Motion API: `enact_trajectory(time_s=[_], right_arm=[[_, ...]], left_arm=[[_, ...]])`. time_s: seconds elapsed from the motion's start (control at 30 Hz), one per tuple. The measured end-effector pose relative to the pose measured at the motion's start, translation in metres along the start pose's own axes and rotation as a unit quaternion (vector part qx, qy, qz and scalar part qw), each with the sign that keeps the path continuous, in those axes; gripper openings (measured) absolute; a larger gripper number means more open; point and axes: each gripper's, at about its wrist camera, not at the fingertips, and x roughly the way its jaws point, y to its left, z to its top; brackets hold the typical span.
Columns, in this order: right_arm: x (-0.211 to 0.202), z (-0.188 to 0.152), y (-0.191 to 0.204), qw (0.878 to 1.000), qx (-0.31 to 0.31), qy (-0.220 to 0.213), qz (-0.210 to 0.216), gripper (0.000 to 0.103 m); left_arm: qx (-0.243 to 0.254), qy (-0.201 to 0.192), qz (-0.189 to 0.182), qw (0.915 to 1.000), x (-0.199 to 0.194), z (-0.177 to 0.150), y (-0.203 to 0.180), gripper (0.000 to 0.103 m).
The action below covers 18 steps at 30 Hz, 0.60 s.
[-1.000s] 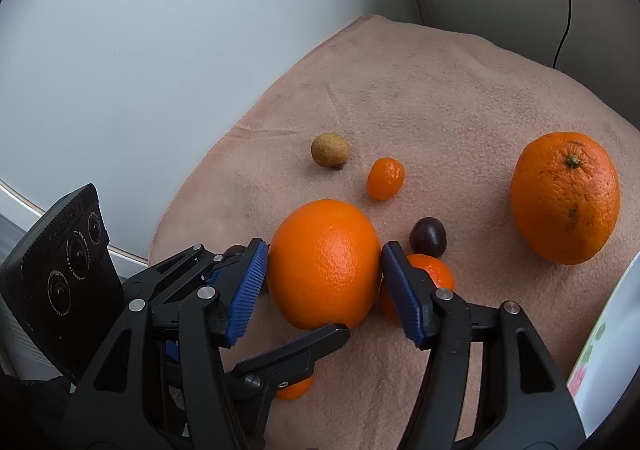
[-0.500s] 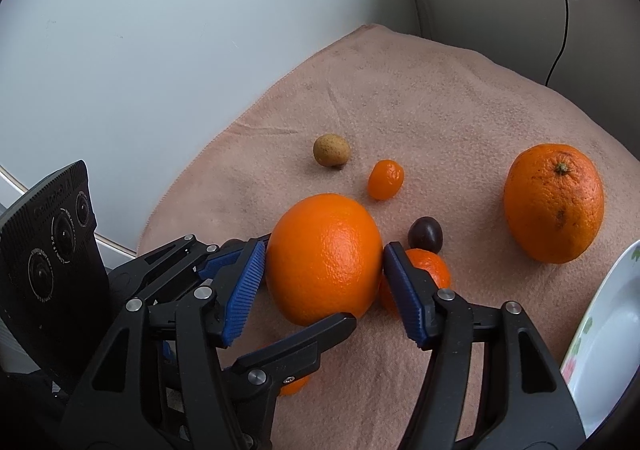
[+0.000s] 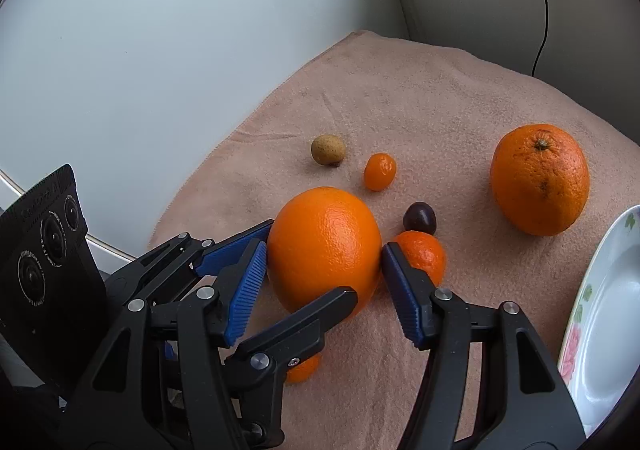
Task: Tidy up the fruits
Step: 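Close the right tool's fingers around the large orange and lift it, then carry the large orange into the white floral plate and open the right tool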
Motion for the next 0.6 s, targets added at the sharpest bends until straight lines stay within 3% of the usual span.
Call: enact_trajectory(time_s=[0.27, 0.6], right_arm=[[-0.036, -0.006, -0.006, 0.999, 0.004, -0.031, -0.014, 0.063], [-0.085, -0.03, -0.035, 0.996, 0.037, -0.063, -0.047, 0.062]], left_arm=[[0.02, -0.019, -0.013, 0.9995, -0.009, 0.009, -0.025, 0.063], [0.046, -0.02, -0.056, 0.9972, -0.001, 0.012, -0.074, 0.063]])
